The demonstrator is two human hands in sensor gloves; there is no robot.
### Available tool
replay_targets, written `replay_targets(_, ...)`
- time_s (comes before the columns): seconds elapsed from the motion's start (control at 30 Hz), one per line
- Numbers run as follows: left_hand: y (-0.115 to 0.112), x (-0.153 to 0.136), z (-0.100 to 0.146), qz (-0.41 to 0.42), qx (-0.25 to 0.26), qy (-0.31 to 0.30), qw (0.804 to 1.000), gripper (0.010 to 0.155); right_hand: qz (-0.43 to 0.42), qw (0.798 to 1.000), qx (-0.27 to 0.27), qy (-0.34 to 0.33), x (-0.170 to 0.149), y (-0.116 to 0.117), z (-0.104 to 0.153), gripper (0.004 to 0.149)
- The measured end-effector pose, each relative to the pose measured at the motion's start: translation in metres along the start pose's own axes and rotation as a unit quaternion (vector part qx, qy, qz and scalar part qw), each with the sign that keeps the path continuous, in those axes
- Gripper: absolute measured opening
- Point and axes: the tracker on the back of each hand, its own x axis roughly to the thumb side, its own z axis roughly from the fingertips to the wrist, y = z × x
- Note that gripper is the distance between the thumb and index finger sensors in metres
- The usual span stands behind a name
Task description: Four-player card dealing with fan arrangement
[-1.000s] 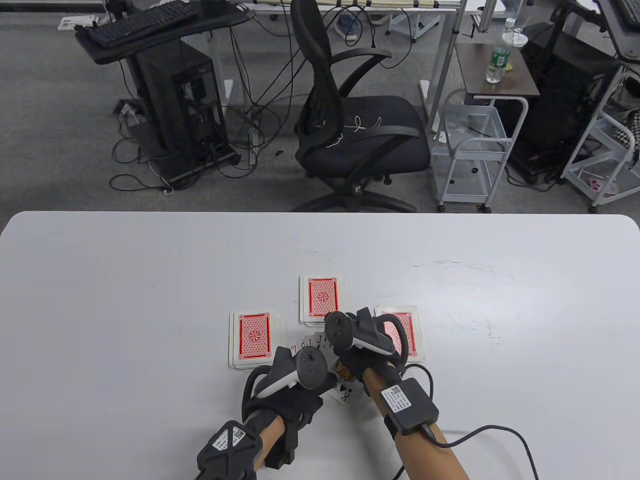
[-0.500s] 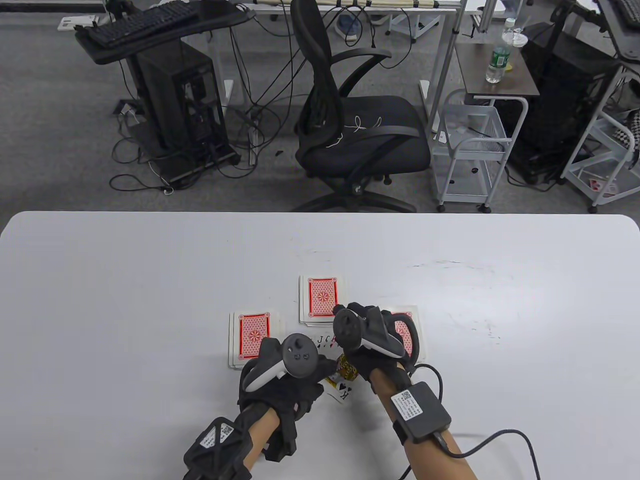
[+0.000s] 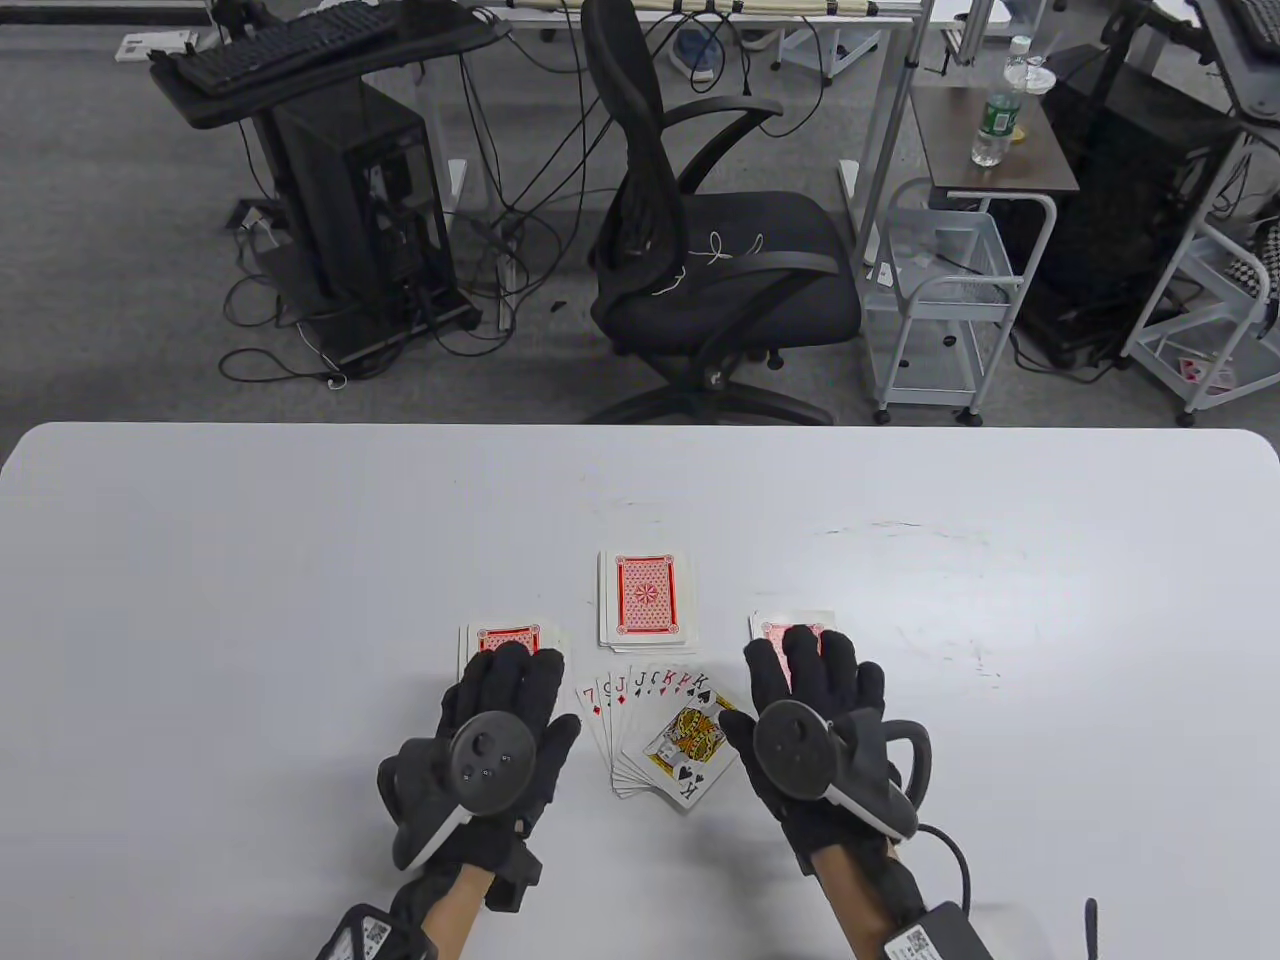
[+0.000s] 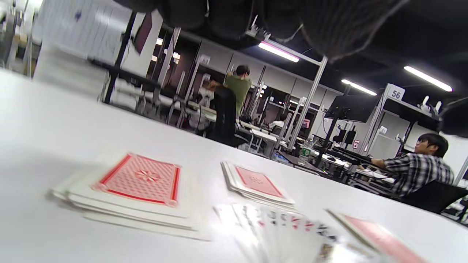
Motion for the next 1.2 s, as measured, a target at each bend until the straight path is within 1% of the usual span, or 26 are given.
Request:
replay_targets(0.1, -0.01, 0.003, 0.007, -0.053, 0.018, -0.004, 0.998, 0.073, 0.036, 0.999, 0.017, -0.001, 0.002, 0.014, 0.005, 0.08)
replay_targets(0.17, -0.019, 0.004, 0.009, -0.095, 0.005, -0.005, 0.995, 0.075, 0.051, 0.998, 0.031, -0.001, 0.003, 0.023, 0.004, 0.085)
replay_targets(0.3, -0.022, 0.001, 0.008, -0.109, -0.006, -0.001, 0.994, 0.081, 0.073, 0.995, 0.062, 0.009, 0.002, 0.037, 0.001, 0.09)
replay_targets(0.4, -0.025, 0.0, 0.008, -0.117, -0.015, -0.002, 0.993, 0.082, 0.101, 0.992, 0.071, 0.015, 0.0, 0.043, 0.0, 0.09)
replay_targets(0.53, -0.026, 0.002, 0.009, -0.128, -0.016, -0.007, 0.992, 0.082, 0.103, 0.992, 0.065, 0.018, -0.001, 0.044, 0.0, 0.089)
replay_targets(1.2, -0.025, 0.001, 0.01, -0.113, -0.004, -0.01, 0.994, 0.078, 0.115, 0.992, 0.042, 0.005, 0.009, 0.046, 0.0, 0.084)
